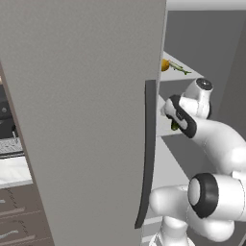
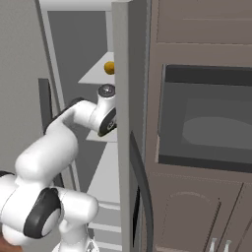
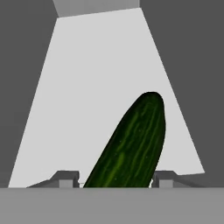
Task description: Take the lemon, fish, and cucumber from the freezer and place them in the bowl on the counter.
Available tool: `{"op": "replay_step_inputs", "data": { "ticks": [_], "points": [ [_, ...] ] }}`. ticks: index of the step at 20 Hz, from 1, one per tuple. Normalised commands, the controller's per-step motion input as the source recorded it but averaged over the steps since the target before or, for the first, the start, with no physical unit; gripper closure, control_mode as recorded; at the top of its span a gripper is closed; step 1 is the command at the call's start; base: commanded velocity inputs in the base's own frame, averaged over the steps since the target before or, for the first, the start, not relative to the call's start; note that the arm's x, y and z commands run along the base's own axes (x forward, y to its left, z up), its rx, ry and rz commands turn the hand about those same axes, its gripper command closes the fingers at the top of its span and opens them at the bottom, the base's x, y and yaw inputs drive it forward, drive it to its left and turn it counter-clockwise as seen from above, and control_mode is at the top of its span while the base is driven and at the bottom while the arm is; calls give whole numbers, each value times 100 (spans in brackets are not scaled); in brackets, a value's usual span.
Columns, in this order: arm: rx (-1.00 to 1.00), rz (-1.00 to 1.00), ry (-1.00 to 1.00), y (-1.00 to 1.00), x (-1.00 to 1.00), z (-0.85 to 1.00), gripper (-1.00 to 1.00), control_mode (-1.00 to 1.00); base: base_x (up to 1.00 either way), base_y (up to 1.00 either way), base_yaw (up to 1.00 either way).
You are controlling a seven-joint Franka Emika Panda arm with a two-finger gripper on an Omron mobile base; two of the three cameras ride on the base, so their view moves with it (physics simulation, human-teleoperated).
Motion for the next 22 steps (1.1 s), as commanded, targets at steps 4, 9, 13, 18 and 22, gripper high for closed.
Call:
{"op": "replay_step_inputs", "data": {
  "ticks": [4, 9, 13, 18, 22],
  "points": [
    [-4, 0, 0, 0, -58, 21, 100, -100, 0, 0, 0],
    [-4, 0, 0, 2, -66, 25, 100, -100, 0, 0, 0],
    [-5, 0, 1, 16, -69, 36, 100, -100, 0, 0, 0],
    [-8, 1, 4, 41, -63, 44, 100, -100, 0, 0, 0],
    [-7, 2, 0, 44, -52, 40, 100, -100, 0, 0, 0]
  ]
}}
